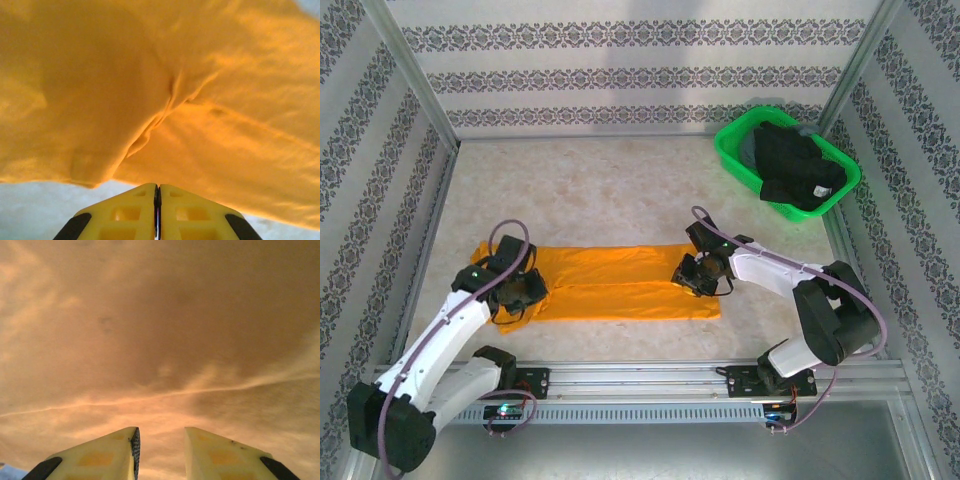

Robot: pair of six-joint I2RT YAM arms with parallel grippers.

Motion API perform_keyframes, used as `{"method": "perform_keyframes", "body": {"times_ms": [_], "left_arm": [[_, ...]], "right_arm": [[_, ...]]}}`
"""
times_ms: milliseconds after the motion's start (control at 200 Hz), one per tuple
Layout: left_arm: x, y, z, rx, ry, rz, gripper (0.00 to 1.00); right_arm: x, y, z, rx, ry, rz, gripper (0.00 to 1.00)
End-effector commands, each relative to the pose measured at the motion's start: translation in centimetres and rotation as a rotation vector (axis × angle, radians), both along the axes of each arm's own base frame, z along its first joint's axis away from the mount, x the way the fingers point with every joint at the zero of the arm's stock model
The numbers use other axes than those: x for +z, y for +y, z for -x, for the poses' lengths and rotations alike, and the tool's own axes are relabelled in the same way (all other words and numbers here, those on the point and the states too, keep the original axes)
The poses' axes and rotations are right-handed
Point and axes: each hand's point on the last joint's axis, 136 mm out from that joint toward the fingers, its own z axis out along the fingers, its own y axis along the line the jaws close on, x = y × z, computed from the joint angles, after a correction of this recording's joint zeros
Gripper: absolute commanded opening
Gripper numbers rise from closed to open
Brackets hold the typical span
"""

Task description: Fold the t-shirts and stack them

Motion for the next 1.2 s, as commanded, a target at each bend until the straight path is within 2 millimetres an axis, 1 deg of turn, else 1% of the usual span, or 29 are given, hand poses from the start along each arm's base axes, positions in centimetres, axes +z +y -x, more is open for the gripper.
{"method": "perform_keyframes", "body": {"times_ms": [0,55,115,165,320,575,674,769,894,1194], "left_arm": [[-1.5,0.3,1.0,-0.021,0.032,-0.087,0.12],[-2.0,0.3,1.0,-0.024,0.064,-0.112,0.15],[-2.5,0.3,0.8,-0.034,0.084,-0.140,0.21],[-2.8,-0.1,0.4,-0.045,0.081,-0.137,0.23],[-4.1,-0.4,0.3,-0.089,0.127,-0.161,0.24],[-4.4,-1.5,-0.2,-0.212,0.108,-0.198,0.24],[-5.1,-1.0,-0.1,-0.224,0.137,-0.240,0.25],[-5.4,-0.6,-0.5,-0.221,0.138,-0.276,0.33],[-5.5,-0.4,-1.2,-0.223,0.139,-0.311,0.38],[-6.5,-0.1,-1.7,-0.227,0.154,-0.329,0.36]], "right_arm": [[1.5,1.7,-0.6,0.090,-0.083,-0.063,0.31],[1.6,1.7,-0.5,0.103,-0.083,-0.062,0.32],[1.8,1.7,-0.4,0.111,-0.084,-0.064,0.32],[1.8,1.6,-0.4,0.108,-0.086,-0.062,0.31],[2.0,1.4,-0.3,0.087,-0.089,-0.064,0.31],[2.0,1.4,-0.4,0.073,-0.091,-0.068,0.32],[1.9,1.5,-0.5,0.066,-0.092,-0.074,0.32],[2.0,1.5,-0.5,0.064,-0.093,-0.077,0.32],[2.0,1.4,-0.4,0.064,-0.092,-0.073,0.32],[2.0,1.2,-0.3,0.062,-0.093,-0.072,0.32]]}}
